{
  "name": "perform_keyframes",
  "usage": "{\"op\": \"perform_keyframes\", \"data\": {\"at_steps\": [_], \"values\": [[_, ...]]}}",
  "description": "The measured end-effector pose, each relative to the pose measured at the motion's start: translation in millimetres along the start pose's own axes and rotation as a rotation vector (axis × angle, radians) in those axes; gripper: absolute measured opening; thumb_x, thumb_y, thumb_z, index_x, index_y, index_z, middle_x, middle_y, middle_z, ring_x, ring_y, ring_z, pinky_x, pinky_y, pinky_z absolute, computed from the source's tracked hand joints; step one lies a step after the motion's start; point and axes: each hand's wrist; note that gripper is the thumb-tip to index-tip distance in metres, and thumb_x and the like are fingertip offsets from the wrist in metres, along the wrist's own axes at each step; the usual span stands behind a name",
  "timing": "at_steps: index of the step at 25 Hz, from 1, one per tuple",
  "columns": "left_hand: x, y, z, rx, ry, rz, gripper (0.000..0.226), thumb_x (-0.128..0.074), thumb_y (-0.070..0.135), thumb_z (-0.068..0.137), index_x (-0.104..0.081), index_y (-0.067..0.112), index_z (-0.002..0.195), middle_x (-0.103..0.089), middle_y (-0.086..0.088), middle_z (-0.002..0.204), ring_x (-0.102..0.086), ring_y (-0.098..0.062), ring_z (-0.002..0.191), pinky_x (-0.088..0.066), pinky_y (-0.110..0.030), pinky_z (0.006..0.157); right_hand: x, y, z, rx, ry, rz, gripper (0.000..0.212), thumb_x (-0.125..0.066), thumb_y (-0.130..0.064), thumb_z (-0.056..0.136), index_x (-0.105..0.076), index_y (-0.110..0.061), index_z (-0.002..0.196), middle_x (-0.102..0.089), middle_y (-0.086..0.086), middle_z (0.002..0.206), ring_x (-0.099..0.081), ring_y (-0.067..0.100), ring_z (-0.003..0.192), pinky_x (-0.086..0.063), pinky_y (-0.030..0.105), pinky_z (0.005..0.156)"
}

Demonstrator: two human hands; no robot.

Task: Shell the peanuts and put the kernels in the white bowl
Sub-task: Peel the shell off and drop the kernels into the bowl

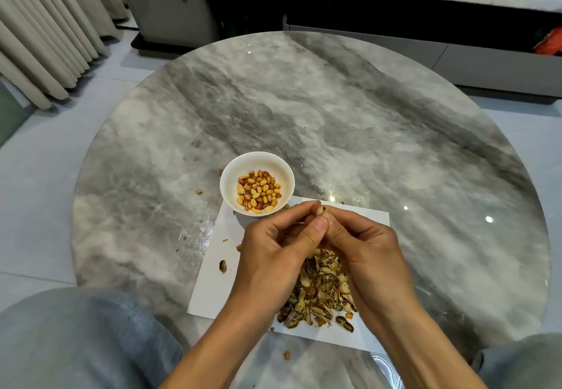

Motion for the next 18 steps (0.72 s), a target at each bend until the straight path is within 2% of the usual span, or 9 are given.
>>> {"op": "perform_keyframes", "data": {"at_steps": [3,6,8,11,15,18], "values": [[8,1,1,-0.185,-0.007,0.273,0.041,-0.075,0.002,0.085,-0.073,0.027,0.117,-0.073,0.011,0.106,-0.071,-0.012,0.095,-0.057,-0.023,0.084,12,-10,5,-0.01,-0.051,-0.086,0.016,-0.072,-0.014,0.08,-0.081,-0.015,0.093,-0.078,0.009,0.093,-0.073,0.024,0.087,-0.059,0.03,0.079],[14,1,4,-0.289,0.011,0.441,0.036,-0.08,0.004,0.08,-0.077,0.026,0.109,-0.073,0.013,0.099,-0.072,-0.007,0.087,-0.059,-0.024,0.081,18,-16,6,0.003,-0.103,-0.223,0.014,-0.076,-0.009,0.075,-0.081,-0.008,0.088,-0.076,0.014,0.079,-0.068,0.023,0.072,-0.057,0.025,0.07],[14,2,4,-0.287,-0.015,0.449,0.034,-0.08,0.005,0.079,-0.078,0.023,0.108,-0.075,0.011,0.095,-0.072,-0.005,0.085,-0.06,-0.025,0.079,21,-20,7,0.007,-0.117,-0.263,0.013,-0.079,-0.01,0.07,-0.08,-0.006,0.082,-0.074,0.017,0.073,-0.069,0.026,0.069,-0.058,0.026,0.07],[11,3,1,-0.324,-0.011,0.42,0.032,-0.08,0.003,0.079,-0.078,0.018,0.107,-0.076,0.008,0.092,-0.073,-0.006,0.083,-0.06,-0.023,0.075,23,-22,8,0.017,-0.119,-0.241,0.016,-0.079,-0.011,0.067,-0.08,-0.003,0.081,-0.074,0.019,0.077,-0.071,0.032,0.072,-0.061,0.034,0.073],[8,4,2,-0.243,0.043,0.214,0.034,-0.079,-0.007,0.075,-0.078,0.02,0.096,-0.077,0.004,0.085,-0.075,-0.012,0.077,-0.058,-0.02,0.072,18,-18,5,0.023,-0.066,-0.126,0.02,-0.075,-0.008,0.071,-0.078,0.001,0.088,-0.076,0.016,0.083,-0.074,0.026,0.075,-0.059,0.027,0.069],[7,8,2,-0.204,0.041,0.11,0.035,-0.076,-0.01,0.077,-0.078,0.018,0.097,-0.078,0.0,0.087,-0.075,-0.014,0.08,-0.057,-0.019,0.073,12,-14,5,-0.051,-0.017,0.035,0.019,-0.072,-0.01,0.073,-0.078,-0.001,0.089,-0.076,0.015,0.085,-0.072,0.02,0.074,-0.058,0.023,0.068]]}}
Point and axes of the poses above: each hand's wrist, its own z-axis towards the middle knuckle, its own x-axis out of the back of the hand, y = z × x
